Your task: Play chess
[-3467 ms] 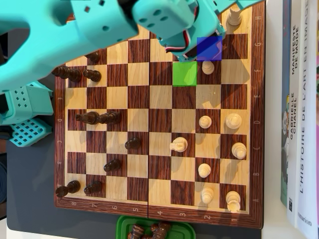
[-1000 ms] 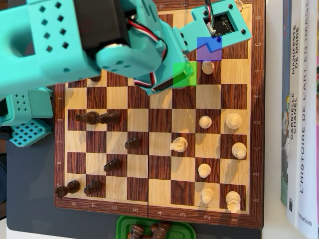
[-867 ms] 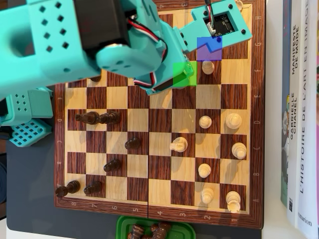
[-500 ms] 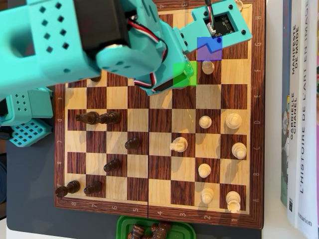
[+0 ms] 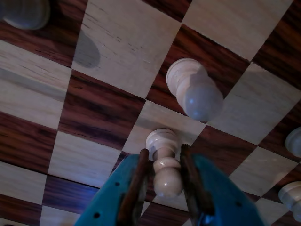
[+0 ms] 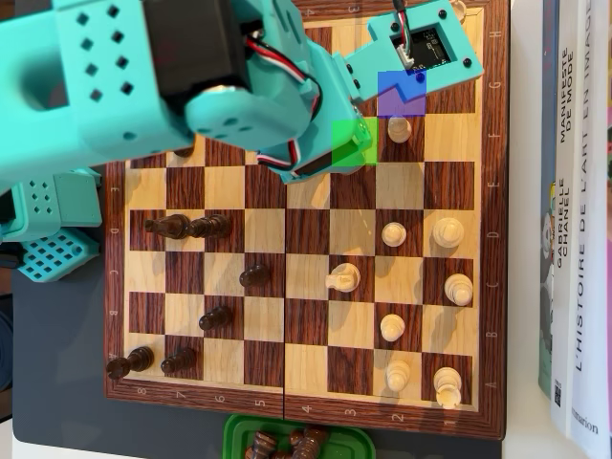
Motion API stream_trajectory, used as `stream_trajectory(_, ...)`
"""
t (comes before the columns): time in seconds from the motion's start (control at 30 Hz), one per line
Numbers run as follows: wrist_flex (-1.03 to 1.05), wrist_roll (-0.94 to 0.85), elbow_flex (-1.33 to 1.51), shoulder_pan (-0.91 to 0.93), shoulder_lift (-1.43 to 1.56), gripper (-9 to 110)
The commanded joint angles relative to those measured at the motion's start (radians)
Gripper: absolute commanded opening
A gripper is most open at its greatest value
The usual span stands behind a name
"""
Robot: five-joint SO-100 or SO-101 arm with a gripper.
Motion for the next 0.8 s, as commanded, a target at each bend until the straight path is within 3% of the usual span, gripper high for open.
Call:
stream_trajectory(0.0, -0.009, 0.008, -0.041, 0.009, 0.014, 14)
stream_trajectory(0.77, 0.000, 0.009, -0.046, -0.002, 0.202, 17)
